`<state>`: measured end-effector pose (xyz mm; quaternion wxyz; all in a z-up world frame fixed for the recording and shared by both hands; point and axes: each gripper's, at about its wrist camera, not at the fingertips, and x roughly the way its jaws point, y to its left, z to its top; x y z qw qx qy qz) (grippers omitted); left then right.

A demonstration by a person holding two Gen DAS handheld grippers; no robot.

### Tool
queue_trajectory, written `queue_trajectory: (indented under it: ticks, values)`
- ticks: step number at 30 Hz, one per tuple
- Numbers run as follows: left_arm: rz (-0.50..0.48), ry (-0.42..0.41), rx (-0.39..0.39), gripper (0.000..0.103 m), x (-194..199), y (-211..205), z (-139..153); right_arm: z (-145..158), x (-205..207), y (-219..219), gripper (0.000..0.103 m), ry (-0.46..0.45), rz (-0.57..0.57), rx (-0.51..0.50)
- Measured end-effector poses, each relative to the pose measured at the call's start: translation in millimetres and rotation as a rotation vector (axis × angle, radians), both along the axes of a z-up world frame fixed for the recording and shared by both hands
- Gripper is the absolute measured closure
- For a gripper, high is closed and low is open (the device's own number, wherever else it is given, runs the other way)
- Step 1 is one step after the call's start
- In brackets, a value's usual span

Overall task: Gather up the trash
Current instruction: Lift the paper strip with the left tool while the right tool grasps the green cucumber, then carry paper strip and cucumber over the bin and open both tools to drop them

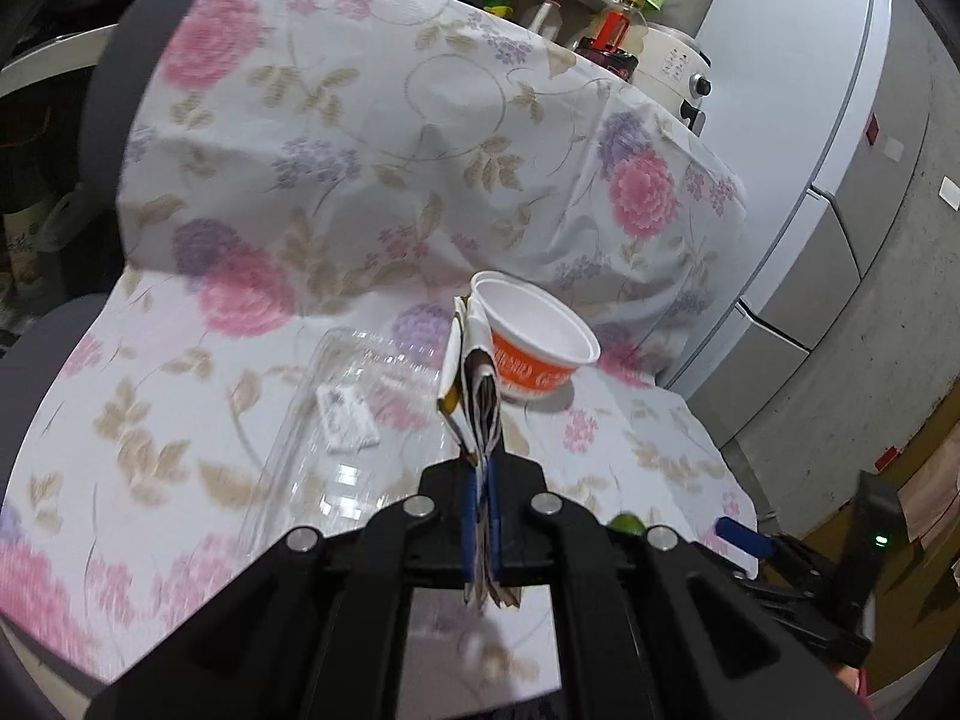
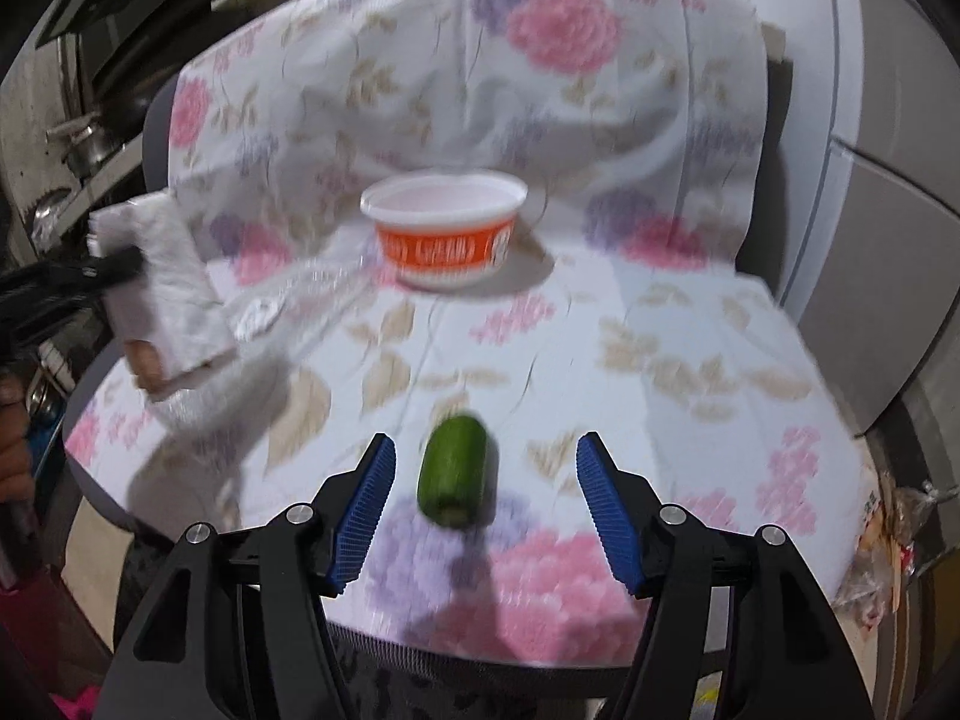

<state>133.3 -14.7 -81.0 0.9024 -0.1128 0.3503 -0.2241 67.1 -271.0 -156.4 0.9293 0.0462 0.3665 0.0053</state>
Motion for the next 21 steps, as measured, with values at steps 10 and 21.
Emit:
queue_trajectory:
  ticks: [10,21]
  values:
    - [-0.036,0.002,0.052,0.102,-16,-12,-6,-28,34,20,0.047,0.067,0.02,-0.068]
    - [-0.064,0.021,0.04,0.102,-20,-16,-10,-23,34,18,0.071,0.058,0.007,-0.052]
